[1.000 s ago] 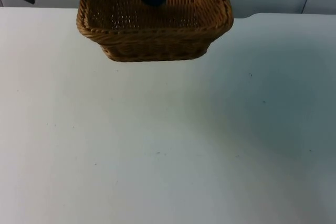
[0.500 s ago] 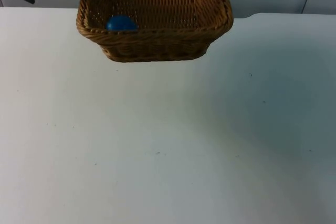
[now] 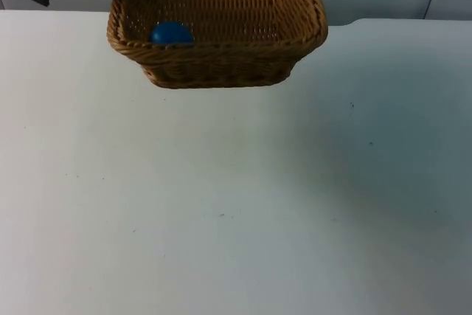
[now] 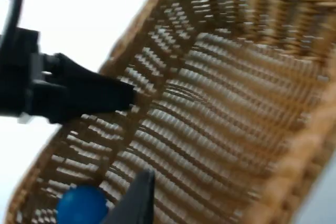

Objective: Pick up the basket with the left hand and place the ball into the basket with the right hand.

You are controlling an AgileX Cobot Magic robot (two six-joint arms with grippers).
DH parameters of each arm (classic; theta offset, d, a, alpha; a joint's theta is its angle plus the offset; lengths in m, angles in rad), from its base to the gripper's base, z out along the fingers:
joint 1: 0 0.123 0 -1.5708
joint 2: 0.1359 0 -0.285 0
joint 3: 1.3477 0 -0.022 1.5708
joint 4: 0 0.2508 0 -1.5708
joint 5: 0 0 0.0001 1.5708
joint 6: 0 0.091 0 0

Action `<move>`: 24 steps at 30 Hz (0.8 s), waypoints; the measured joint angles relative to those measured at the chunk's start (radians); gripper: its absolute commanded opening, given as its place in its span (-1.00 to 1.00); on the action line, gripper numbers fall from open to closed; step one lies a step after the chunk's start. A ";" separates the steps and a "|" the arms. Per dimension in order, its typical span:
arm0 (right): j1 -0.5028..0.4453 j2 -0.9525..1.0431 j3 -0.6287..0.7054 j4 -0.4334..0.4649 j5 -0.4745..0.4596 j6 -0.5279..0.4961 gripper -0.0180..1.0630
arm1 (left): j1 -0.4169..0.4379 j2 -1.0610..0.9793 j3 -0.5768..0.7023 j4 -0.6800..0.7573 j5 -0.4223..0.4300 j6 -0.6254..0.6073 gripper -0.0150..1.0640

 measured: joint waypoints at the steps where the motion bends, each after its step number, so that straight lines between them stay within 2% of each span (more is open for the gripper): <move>1: -0.019 -0.016 0.000 -0.017 0.015 0.002 0.90 | 0.000 0.000 0.000 0.000 0.000 0.000 -0.98; 7: -0.118 -0.075 0.000 -0.167 0.090 0.050 0.90 | 0.000 0.000 0.000 0.007 0.001 0.000 -0.98; 11: -0.189 -0.116 0.056 -0.210 0.083 0.062 0.90 | 0.000 0.000 0.000 0.018 0.005 0.000 -0.98; 14: -0.264 -0.206 0.263 -0.227 0.021 0.066 0.90 | 0.000 0.000 0.000 0.029 0.006 0.000 -0.98; 15: -0.264 -0.206 0.263 -0.227 0.021 0.066 0.90 | 0.000 0.000 0.000 0.029 0.006 0.000 -0.98; 20: -0.301 -0.391 0.634 -0.262 -0.191 0.089 0.90 | 0.000 0.000 0.000 0.078 0.012 0.000 -0.98; 21: -0.301 -0.391 0.634 -0.262 -0.191 0.089 0.90 | 0.000 0.000 0.000 0.078 0.012 0.000 -0.98; 24: -0.303 -0.513 0.798 -0.279 -0.285 0.115 0.90 | 0.000 0.000 0.000 0.103 0.031 0.000 -0.97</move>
